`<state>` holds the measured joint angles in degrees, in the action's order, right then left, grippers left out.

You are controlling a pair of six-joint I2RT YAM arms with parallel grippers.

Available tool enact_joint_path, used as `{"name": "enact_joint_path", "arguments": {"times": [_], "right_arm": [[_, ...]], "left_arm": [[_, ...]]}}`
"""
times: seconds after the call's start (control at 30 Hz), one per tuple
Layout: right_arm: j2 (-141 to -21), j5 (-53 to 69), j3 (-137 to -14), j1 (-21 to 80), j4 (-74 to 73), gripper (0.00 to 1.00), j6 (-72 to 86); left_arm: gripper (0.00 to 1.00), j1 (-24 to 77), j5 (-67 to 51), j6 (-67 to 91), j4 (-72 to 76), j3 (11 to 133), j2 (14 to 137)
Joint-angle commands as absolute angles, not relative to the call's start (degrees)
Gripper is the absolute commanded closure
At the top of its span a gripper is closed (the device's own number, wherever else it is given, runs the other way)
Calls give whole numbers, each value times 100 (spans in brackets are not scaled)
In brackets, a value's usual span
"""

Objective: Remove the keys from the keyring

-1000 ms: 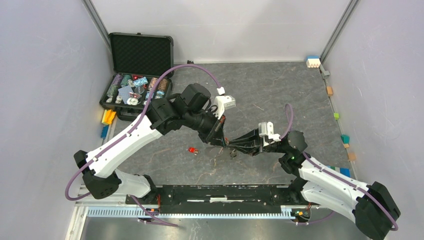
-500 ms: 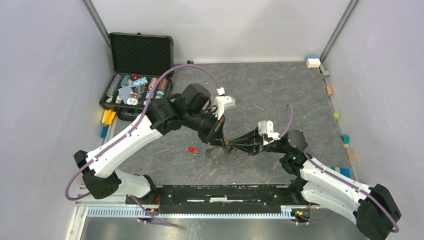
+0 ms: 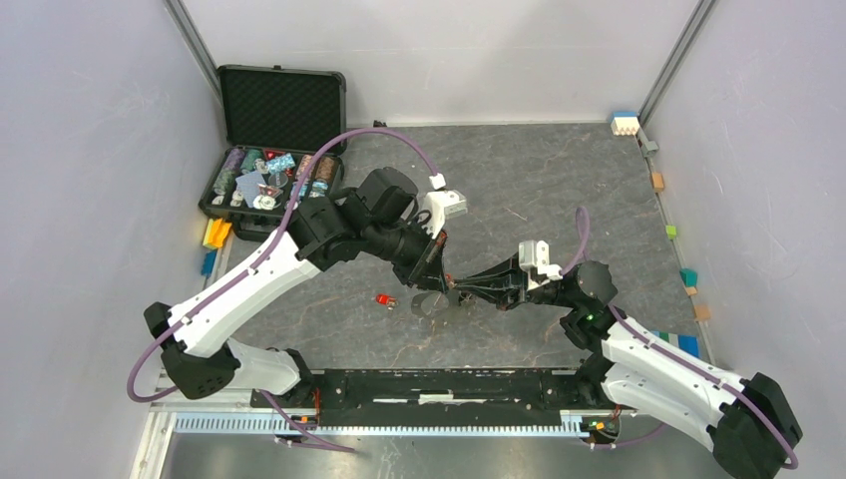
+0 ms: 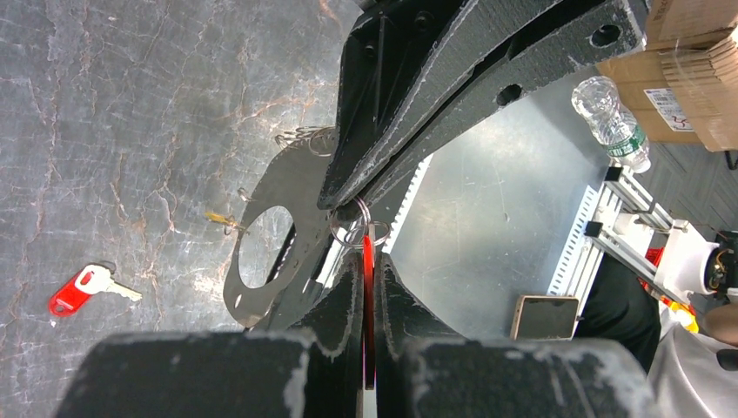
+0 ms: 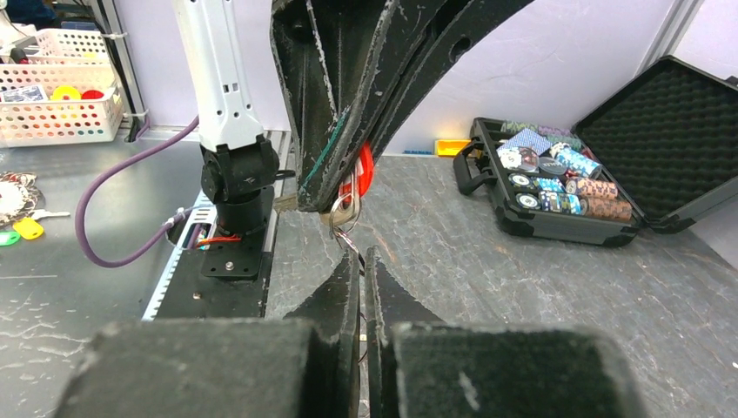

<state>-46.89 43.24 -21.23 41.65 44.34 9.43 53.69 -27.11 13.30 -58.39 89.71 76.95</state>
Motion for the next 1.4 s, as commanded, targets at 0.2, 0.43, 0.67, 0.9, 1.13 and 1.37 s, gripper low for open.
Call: {"name": "enact_joint_path", "arguments": {"times": [0.2, 0.43, 0.67, 0.9, 1.13, 1.37], "right_arm": [[-4627, 3878, -2446, 4197, 4292, 100, 1160], [-4603, 3630, -2684, 4201, 3812, 100, 1260], [-4588, 3673, -2745, 4201, 3796, 100, 1386], [-4461, 3724, -2733, 4201, 3823, 100, 1420], [-4305, 3724, -2692, 4201, 3814, 100, 1397], [-4256, 3771, -2641, 4201, 3823, 100, 1381]], "left_arm": [[98, 5339, -2690, 1123, -5706, 8869, 7445], [98, 5337, -2687, 1100, -5704, 8825, 7501], [98, 5338, -2637, 1090, -5704, 8798, 7487], [98, 5335, -2558, 1038, -5713, 8733, 7470], [98, 5335, -2505, 1020, -5737, 8684, 7456], [98, 5333, -2447, 1002, -5783, 8708, 7434]]}}
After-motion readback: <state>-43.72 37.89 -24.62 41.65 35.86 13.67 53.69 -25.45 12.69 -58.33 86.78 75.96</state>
